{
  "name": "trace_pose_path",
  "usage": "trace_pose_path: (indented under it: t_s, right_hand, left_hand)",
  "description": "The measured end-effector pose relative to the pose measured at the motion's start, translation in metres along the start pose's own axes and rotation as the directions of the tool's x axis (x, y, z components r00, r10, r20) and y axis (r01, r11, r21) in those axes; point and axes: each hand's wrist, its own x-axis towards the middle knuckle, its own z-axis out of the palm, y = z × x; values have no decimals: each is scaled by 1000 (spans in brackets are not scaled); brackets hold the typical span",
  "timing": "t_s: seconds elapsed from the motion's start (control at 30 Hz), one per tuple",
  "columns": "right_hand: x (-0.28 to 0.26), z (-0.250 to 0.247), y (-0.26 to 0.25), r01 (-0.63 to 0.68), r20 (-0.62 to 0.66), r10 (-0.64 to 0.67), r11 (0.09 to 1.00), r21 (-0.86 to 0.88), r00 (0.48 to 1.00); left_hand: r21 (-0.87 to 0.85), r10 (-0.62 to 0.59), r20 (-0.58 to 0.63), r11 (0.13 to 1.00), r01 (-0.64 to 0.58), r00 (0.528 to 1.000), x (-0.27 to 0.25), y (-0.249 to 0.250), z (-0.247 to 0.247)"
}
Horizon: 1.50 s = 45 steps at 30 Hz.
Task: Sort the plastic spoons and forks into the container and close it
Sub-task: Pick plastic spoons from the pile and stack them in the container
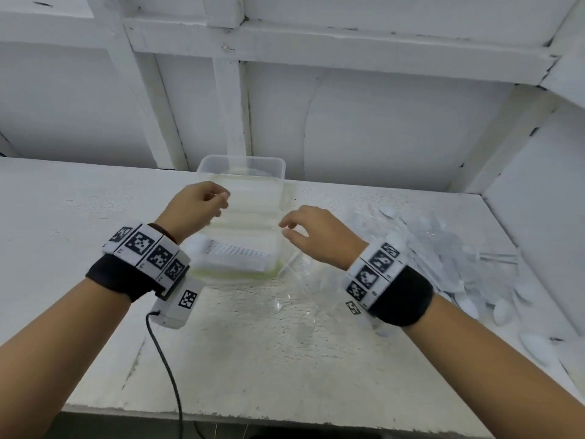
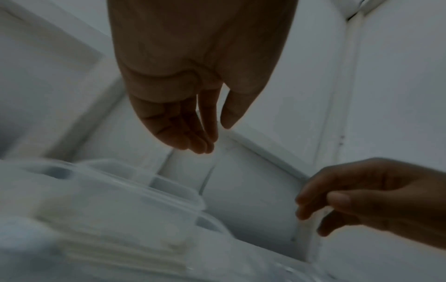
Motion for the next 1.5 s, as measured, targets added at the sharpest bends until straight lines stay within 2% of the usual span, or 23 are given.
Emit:
trace_pose_path:
  t_s: [0.07,0.17,0.3,0.37,0.53,0.67,0.73,0.8,0.87,0.93,1.0,1.07,1.1,1.27,1.37,1.5]
  right_hand:
    - [-30,-8,20,-76,-32,76,997,17,997]
    - [-73,-11,50,-207,-67,211,976,59,975]
    - [-122,-7,82,-342,-82,349,936,87,934]
    - [-139,-2,92,-383,-85,387,921,69,918]
    - [-164,10,100,-441,-95,445,895,64,890]
    - [-172,12,95,-438,-106,447,893,104,888]
    - [-173,12,91,-441,-88,451,890,115,888]
    - [-171,11,89,-442,-73,450,891,107,890]
    - [-167,8,88,-444,-70,452,890,106,889]
    - [-158,4,88,-451,-53,457,888,91,888]
    - [-145,1,88,-455,-2,455,890,42,890]
    - [-127,2,88,-460,60,459,888,3,887]
    - [-116,4,86,-467,89,467,884,-18,880]
    - [-65,21,74,-462,168,493,865,-194,854]
    - [-50,24,69,-440,224,494,862,-250,840]
    - [-53,10,72,-416,257,503,849,-325,825]
  left_hand:
    - [-81,59,93,995,-52,994,-14,21,23]
    - [-93,130,252,990,-110,959,-30,41,61]
    - [51,148,476,979,-195,867,-44,54,114]
    - [171,132,542,950,-262,830,-47,58,137]
    - [481,-5,617,794,-371,787,-47,56,182]
    - [608,-3,598,652,-452,801,-48,60,199]
    - [640,-27,601,615,-461,799,-48,67,199]
    - [637,-64,609,634,-439,791,-45,69,198]
    - [583,-87,611,721,-373,787,-43,68,192]
    - [486,-110,609,834,-260,786,-43,65,180]
    - [397,-175,619,911,-113,766,-46,61,161]
    - [366,-219,629,930,-36,746,-50,57,140]
    - [361,-230,616,932,-11,753,-51,53,130]
    - [270,-268,454,950,156,850,-55,32,106]
    - [189,-245,420,965,180,874,-57,25,103]
    - [139,-227,451,973,184,863,-58,21,105]
